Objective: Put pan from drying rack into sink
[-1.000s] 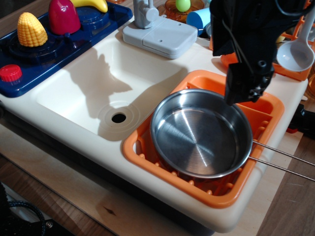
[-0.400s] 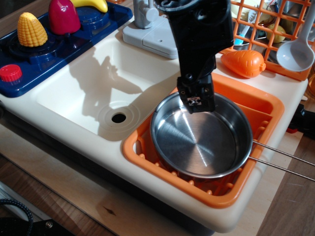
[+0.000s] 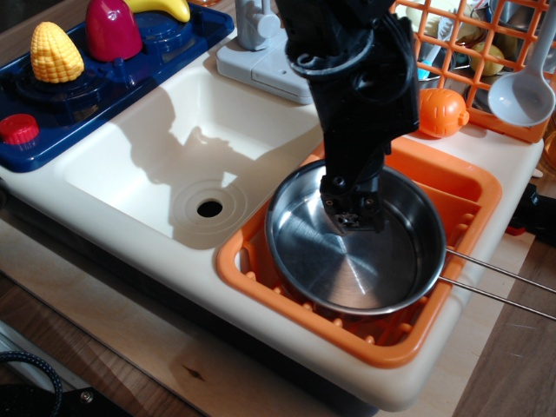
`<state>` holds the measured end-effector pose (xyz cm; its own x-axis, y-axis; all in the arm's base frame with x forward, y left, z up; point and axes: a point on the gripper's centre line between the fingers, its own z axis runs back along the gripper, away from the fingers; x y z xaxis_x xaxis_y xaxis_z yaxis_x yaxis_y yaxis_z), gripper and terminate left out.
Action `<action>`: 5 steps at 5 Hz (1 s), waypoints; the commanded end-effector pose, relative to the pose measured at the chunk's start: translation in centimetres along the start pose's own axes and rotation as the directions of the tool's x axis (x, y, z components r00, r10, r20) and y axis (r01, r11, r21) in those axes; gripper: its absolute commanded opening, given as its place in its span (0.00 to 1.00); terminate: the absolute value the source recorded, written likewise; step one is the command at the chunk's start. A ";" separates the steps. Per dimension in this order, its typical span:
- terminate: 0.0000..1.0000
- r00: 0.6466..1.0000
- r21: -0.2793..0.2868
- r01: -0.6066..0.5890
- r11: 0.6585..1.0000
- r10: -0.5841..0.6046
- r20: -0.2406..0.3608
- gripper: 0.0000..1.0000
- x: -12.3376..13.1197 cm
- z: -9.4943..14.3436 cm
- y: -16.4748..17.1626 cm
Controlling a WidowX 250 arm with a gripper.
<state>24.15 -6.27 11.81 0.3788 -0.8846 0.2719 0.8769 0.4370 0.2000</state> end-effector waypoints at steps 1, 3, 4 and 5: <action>0.00 1.000 0.012 0.026 1.000 -0.026 -0.009 1.00 0.0 -0.1 0.6; 0.00 0.999 0.000 0.029 1.000 -0.029 -0.028 0.00 0.0 0.1 0.7; 0.00 0.999 -0.007 0.031 0.999 -0.031 -0.027 0.00 -0.2 0.4 0.8; 0.00 0.999 -0.025 0.024 0.999 -0.025 -0.036 0.00 -0.3 1.3 0.9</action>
<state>24.09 -4.57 13.43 0.3998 -0.8930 0.2066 0.8956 0.4285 0.1193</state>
